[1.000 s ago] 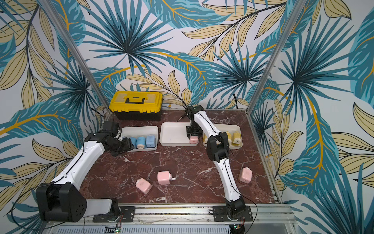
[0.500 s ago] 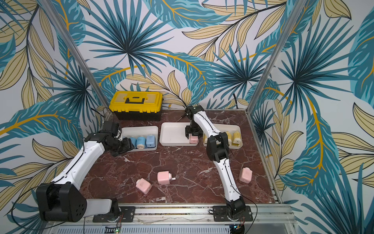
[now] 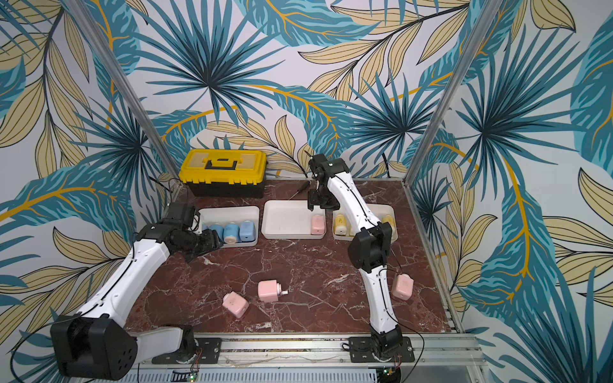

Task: Place the pencil sharpeners by color into the storage box
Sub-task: Place the pencil sharpener in the storage box.

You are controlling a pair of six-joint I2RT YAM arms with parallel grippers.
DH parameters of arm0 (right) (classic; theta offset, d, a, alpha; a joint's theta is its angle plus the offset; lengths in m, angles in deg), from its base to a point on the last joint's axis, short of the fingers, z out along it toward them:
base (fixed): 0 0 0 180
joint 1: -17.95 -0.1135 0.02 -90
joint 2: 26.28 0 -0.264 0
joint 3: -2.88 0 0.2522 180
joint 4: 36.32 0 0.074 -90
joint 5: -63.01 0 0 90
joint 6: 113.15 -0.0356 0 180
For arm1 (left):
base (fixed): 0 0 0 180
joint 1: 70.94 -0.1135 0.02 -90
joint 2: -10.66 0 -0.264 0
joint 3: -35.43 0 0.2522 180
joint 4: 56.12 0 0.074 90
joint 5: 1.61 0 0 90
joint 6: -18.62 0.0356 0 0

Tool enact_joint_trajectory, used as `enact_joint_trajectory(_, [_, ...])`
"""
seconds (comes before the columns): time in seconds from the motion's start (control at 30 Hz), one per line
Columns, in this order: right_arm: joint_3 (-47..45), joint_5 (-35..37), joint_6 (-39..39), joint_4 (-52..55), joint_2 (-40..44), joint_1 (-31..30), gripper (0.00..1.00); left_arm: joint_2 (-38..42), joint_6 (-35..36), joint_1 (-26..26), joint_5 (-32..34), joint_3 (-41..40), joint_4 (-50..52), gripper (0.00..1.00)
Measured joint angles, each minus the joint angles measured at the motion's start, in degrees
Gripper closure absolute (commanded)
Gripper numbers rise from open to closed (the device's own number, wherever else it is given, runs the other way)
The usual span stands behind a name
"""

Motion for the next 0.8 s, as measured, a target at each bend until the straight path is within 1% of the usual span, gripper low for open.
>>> enact_joint_trajectory(0.1, [-5.6, 1.9, -1.2, 0.0, 7.5, 0.0, 0.26, 1.4, -0.4, 3.2, -0.4, -1.6, 0.1, 0.31])
enact_joint_trajectory(0.23, [-18.5, 4.8, -3.6, -0.3, 19.7, 0.0, 0.24, 2.0, -1.3, 6.9, 0.0, -2.4, 0.2, 0.31])
enact_joint_trajectory(0.4, [-35.0, 8.6, -8.2, -0.2, 34.3, 0.0, 0.22, 1.9, -1.6, 8.9, 0.5, -1.6, 0.2, 0.31])
enact_joint_trajectory(0.53, [-49.4, 10.6, -13.5, 0.6, 46.5, 0.2, 0.21, 1.3, -1.5, 11.0, 0.8, 0.9, 0.0, 0.31])
enact_joint_trajectory(0.6, [-55.3, 11.2, -16.0, 1.0, 51.8, 0.3, 0.19, 0.7, -1.4, 12.4, 0.8, 1.8, -0.2, 0.3])
enact_joint_trajectory(0.7, [-63.2, 12.0, -19.2, 2.6, 59.0, 1.0, 0.13, -0.3, -1.1, 14.3, 0.9, 2.4, -0.3, 0.31])
enact_joint_trajectory(0.8, [-67.9, 12.3, -20.3, 4.7, 62.6, 3.3, 0.08, -1.7, -0.9, 15.3, 0.9, 3.0, -0.3, 0.3])
